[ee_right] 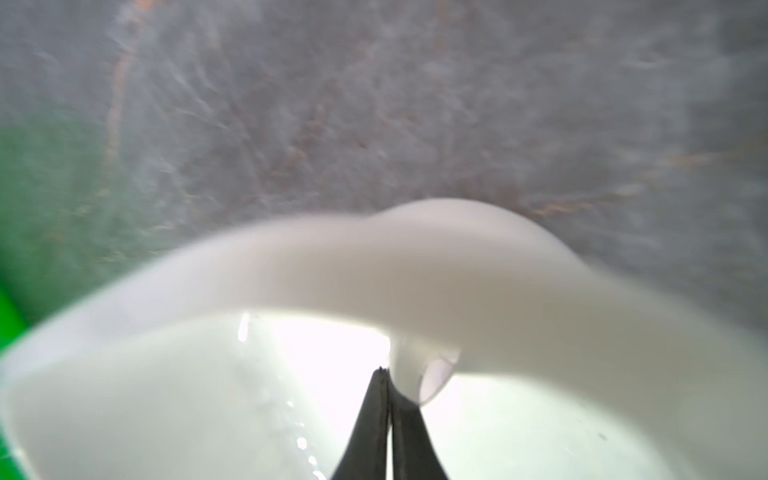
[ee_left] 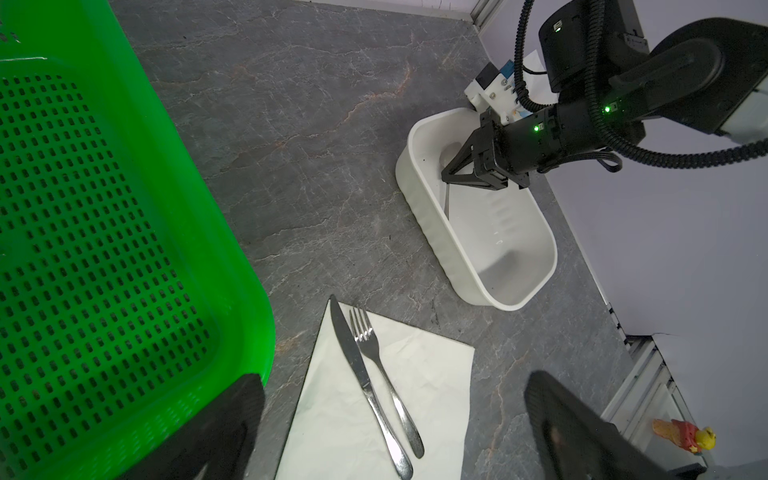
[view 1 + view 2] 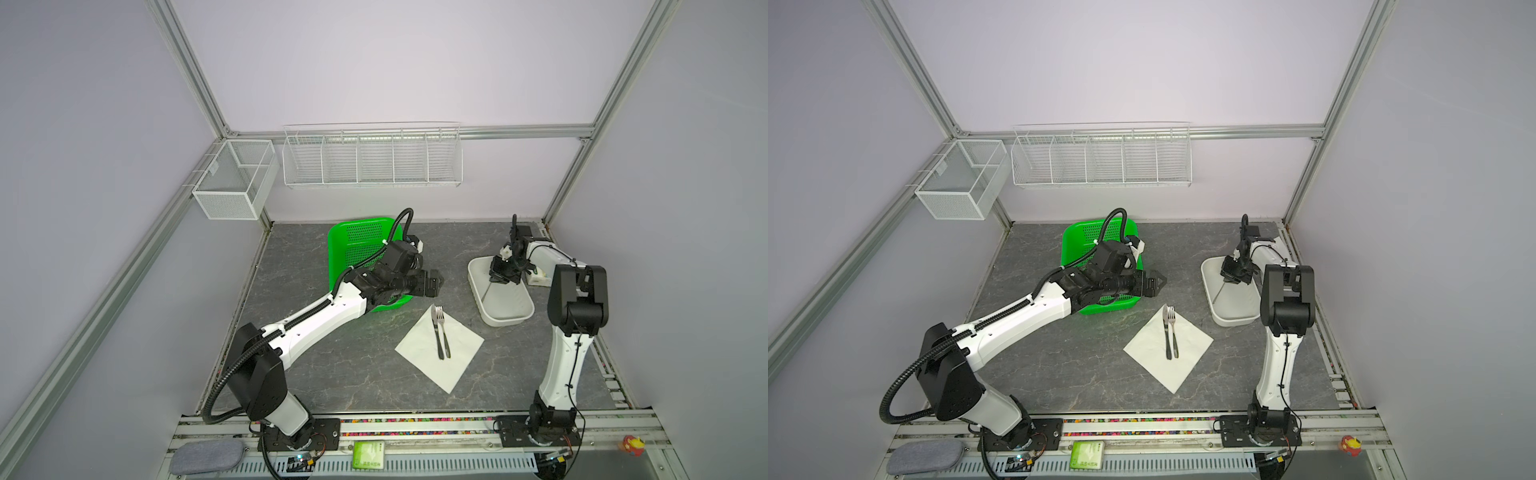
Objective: Place the utensils on the paper napkin and roll it up
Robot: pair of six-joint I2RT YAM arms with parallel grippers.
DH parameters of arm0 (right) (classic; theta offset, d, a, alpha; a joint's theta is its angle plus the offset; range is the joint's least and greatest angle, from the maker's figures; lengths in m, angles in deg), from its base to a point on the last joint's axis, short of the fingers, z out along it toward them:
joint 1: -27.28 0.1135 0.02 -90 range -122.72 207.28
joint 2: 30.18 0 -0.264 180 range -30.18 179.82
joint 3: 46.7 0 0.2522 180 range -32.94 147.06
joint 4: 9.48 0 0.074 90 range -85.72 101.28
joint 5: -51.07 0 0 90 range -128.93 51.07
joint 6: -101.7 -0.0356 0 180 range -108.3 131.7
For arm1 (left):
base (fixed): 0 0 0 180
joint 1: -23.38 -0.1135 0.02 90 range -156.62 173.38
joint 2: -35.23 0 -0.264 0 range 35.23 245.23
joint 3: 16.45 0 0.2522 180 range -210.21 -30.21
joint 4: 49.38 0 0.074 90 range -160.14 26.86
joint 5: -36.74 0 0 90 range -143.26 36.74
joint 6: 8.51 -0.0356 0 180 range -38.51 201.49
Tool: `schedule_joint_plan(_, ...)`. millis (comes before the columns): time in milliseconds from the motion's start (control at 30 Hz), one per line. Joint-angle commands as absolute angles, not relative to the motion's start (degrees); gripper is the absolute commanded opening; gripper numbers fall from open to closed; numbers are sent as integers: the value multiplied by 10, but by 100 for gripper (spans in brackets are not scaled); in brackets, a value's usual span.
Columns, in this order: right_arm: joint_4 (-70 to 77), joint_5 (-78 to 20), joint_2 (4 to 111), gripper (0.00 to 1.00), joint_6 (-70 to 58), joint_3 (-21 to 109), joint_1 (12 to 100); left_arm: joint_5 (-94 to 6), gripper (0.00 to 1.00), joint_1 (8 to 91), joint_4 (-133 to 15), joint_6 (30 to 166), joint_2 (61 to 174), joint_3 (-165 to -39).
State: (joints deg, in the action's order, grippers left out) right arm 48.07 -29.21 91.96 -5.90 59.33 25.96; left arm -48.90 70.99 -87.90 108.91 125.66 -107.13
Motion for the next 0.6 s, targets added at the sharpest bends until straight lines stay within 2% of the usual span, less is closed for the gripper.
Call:
schedule_joint_plan(0, 575, -392, 901, 7, -7, 629, 276, -488, 99, 707, -881, 1096, 1253, -1073)
schedule_joint_plan(267, 703, -668, 964, 7, 53, 701, 339, -485, 99, 707, -879, 1096, 1254, -1068)
schedule_joint_plan(400, 718, -709, 1001, 7, 67, 724, 351, -491, 99, 708, -874, 1094, 1246, -1059)
schedule_joint_plan(567, 704, -704, 1017, 7, 74, 727, 361, -498, 99, 707, -875, 1091, 1238, -1053)
